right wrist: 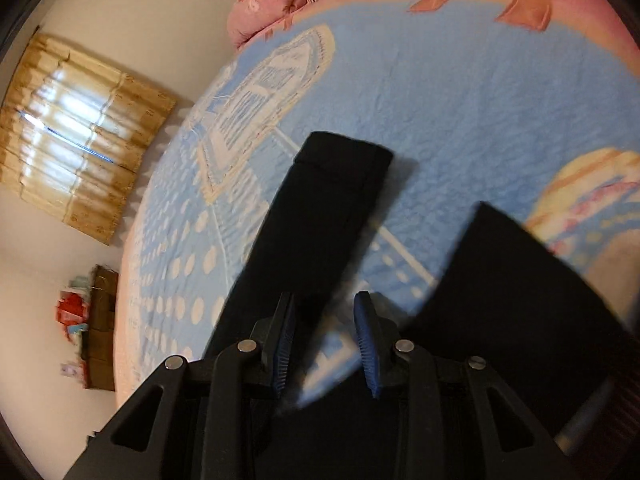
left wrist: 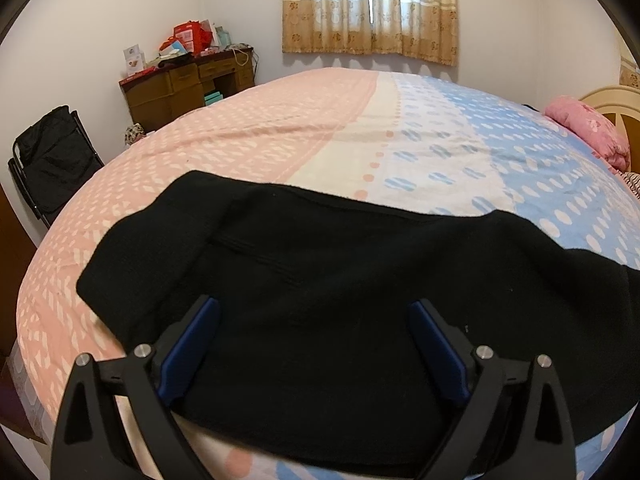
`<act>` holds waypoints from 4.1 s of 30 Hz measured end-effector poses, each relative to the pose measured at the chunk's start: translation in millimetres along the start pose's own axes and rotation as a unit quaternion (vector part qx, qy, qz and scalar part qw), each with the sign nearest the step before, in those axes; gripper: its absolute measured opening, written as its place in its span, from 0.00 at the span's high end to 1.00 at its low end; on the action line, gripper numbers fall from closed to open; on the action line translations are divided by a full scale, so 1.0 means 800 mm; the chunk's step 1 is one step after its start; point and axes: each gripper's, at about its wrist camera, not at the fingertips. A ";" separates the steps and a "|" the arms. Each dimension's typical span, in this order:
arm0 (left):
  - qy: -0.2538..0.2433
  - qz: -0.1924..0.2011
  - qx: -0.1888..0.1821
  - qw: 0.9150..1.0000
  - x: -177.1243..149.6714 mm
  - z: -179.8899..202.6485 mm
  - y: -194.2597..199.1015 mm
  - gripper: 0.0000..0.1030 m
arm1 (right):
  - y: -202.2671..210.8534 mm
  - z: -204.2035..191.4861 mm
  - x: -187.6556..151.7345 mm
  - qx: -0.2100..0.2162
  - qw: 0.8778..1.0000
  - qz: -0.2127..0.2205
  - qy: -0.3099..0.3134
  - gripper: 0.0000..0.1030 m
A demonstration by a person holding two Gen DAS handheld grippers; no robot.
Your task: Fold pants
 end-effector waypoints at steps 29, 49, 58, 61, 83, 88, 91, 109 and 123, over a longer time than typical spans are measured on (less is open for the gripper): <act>0.042 -0.040 -0.032 0.998 0.028 -0.005 0.005 0.01 | 0.157 0.059 -0.091 -0.014 0.983 -0.092 0.161 0.94; -0.075 0.012 -0.159 0.984 0.038 0.103 0.091 0.00 | 0.074 0.027 -0.056 -0.019 0.961 -0.068 0.267 0.65; -0.067 -0.002 -0.150 0.986 0.032 0.104 0.086 0.00 | 0.149 0.009 -0.046 0.003 0.950 0.057 0.308 0.94; -0.061 0.000 -0.149 0.987 0.032 0.104 0.086 0.00 | 0.163 0.001 -0.042 0.000 0.944 0.098 0.315 0.94; -0.119 0.000 -0.217 0.969 0.002 0.115 0.106 0.00 | 0.182 -0.028 -0.147 0.179 0.965 -0.075 0.178 0.57; -0.135 0.007 -0.224 0.965 -0.009 0.119 0.116 0.00 | 0.129 -0.064 -0.238 0.246 0.943 -0.190 0.123 0.57; -0.126 0.003 -0.218 0.968 -0.011 0.108 0.115 0.00 | 0.100 -0.087 -0.274 0.249 0.939 -0.210 0.112 0.57; -0.080 0.006 -0.234 0.969 -0.019 0.054 0.116 0.01 | 0.082 -0.165 -0.307 0.276 0.931 -0.199 0.134 0.65; -0.063 0.059 -0.210 0.974 0.015 0.033 0.119 0.01 | 0.379 -0.239 -0.245 0.229 0.826 0.011 0.515 0.65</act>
Point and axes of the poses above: each gripper's, at about its wrist camera, not at the fingertips, and y roughly against the way its jaws point, z to its right, x to its top, and after that the axes turned 10 degrees about z, right-handed
